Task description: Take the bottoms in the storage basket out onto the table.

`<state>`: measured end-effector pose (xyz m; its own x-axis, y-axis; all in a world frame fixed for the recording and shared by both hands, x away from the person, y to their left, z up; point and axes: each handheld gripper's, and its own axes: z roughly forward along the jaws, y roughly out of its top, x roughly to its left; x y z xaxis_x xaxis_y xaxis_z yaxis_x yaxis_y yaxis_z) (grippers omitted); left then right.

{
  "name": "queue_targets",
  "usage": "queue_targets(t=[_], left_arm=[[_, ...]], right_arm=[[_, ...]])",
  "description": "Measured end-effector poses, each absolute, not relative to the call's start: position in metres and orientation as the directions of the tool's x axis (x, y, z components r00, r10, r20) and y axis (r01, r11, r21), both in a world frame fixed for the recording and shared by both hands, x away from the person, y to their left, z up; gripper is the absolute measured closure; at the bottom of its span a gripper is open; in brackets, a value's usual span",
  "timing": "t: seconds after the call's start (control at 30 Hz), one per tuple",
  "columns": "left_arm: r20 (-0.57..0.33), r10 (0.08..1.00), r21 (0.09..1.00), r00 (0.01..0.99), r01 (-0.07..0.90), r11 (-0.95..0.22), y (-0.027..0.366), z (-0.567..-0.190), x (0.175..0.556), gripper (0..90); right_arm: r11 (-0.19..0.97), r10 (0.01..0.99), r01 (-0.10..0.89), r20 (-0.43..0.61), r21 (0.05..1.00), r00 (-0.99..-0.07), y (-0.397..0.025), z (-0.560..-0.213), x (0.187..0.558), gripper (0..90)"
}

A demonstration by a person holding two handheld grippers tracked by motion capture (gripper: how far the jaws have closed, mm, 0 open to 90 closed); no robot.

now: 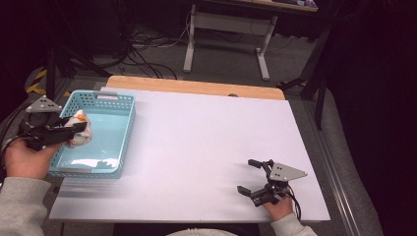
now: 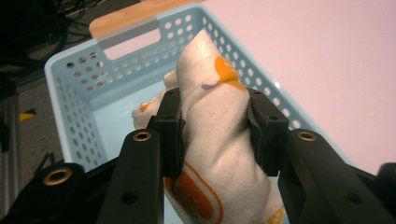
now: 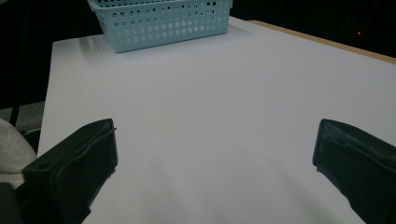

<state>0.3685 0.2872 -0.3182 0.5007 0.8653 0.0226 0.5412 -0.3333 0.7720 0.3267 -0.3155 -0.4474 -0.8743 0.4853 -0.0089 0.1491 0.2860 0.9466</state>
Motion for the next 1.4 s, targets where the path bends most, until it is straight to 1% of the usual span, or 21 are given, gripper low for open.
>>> queue_targets(t=[0.1, 0.3, 0.5, 0.53, 0.9, 1.03, 1.4], left_arm=[[0.015, 0.859, 0.785, 0.512, 0.526, -0.328, 0.284, -0.316, 0.367, 62.9], [-0.04, 0.825, 0.833, 0.563, 0.475, -0.283, 0.27, -0.31, 0.362, 62.7], [-0.05, 0.802, 0.854, 0.596, 0.442, -0.275, 0.257, -0.308, 0.361, 62.7], [-0.069, 0.788, 0.862, 0.612, 0.434, -0.262, 0.251, -0.307, 0.361, 62.7], [-0.121, 0.704, 0.901, 0.7, 0.375, -0.218, 0.219, -0.311, 0.36, 62.4], [-0.135, 0.676, 0.91, 0.724, 0.36, -0.203, 0.206, -0.314, 0.359, 62.3], [-0.132, 0.619, 0.934, 0.774, 0.306, -0.184, 0.184, -0.312, 0.35, 62.0]], right_arm=[[0.287, 0.485, 0.149, -0.009, 0.946, -0.874, -0.316, -0.447, 0.327, 0.6], [0.286, 0.486, 0.149, -0.009, 0.947, -0.874, -0.316, -0.447, 0.327, 0.6], [0.285, 0.486, 0.15, -0.008, 0.947, -0.874, -0.316, -0.447, 0.327, 0.6], [0.285, 0.486, 0.15, -0.008, 0.947, -0.874, -0.316, -0.447, 0.327, 0.6], [0.284, 0.485, 0.149, -0.007, 0.947, -0.875, -0.316, -0.447, 0.327, 0.6], [0.283, 0.483, 0.148, -0.007, 0.948, -0.876, -0.316, -0.447, 0.326, 0.6], [0.284, 0.48, 0.147, -0.008, 0.948, -0.877, -0.316, -0.447, 0.326, 0.6]])
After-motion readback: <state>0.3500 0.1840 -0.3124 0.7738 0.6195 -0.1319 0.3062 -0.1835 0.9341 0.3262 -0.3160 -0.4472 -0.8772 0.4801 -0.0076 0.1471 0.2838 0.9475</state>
